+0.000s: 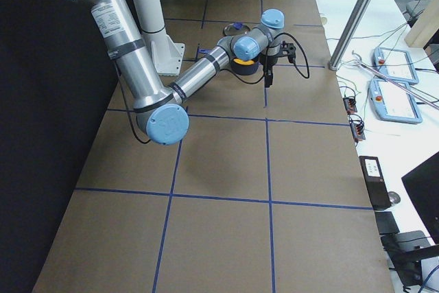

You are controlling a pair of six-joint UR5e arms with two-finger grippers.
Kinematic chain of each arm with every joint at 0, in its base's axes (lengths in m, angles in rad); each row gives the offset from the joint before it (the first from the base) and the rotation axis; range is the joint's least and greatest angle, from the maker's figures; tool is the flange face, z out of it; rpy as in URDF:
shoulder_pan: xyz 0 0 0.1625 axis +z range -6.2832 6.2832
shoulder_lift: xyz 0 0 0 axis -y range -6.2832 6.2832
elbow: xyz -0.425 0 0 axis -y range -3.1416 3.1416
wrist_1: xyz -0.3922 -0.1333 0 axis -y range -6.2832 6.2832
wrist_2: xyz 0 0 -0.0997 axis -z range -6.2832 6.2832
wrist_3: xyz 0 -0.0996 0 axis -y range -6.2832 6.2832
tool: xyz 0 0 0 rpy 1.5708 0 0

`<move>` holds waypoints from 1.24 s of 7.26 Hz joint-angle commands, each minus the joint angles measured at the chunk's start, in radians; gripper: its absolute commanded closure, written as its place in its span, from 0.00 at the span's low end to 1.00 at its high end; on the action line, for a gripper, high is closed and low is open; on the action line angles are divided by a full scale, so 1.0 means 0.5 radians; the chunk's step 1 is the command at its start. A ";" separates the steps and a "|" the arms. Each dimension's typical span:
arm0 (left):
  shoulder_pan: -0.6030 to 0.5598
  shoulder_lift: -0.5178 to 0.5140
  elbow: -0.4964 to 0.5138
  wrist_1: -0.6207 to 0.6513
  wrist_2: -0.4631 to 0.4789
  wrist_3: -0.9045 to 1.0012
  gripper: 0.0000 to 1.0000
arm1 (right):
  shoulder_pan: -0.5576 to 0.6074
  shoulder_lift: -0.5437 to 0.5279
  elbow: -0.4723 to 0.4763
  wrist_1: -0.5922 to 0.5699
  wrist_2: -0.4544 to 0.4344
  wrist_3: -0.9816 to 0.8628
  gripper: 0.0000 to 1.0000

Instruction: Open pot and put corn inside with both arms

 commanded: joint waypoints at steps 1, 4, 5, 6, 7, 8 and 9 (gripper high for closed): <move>-0.061 0.024 0.020 -0.001 -0.033 0.004 0.00 | 0.227 -0.143 -0.079 0.002 0.179 -0.359 0.01; -0.077 0.033 0.029 -0.005 -0.027 0.049 0.00 | 0.460 -0.284 -0.226 0.005 0.339 -0.730 0.01; -0.125 0.042 0.102 -0.005 -0.024 0.211 0.00 | 0.567 -0.352 -0.282 0.005 0.397 -0.865 0.01; -0.147 0.042 0.142 -0.005 -0.030 0.337 0.00 | 0.654 -0.410 -0.340 0.005 0.440 -1.009 0.01; -0.147 0.045 0.152 -0.005 -0.030 0.344 0.00 | 0.743 -0.478 -0.359 0.005 0.440 -1.111 0.01; -0.147 0.045 0.164 -0.005 -0.030 0.350 0.00 | 0.832 -0.572 -0.386 0.005 0.443 -1.258 0.01; -0.144 0.045 0.170 -0.005 -0.030 0.350 0.00 | 0.942 -0.655 -0.441 0.005 0.449 -1.438 0.01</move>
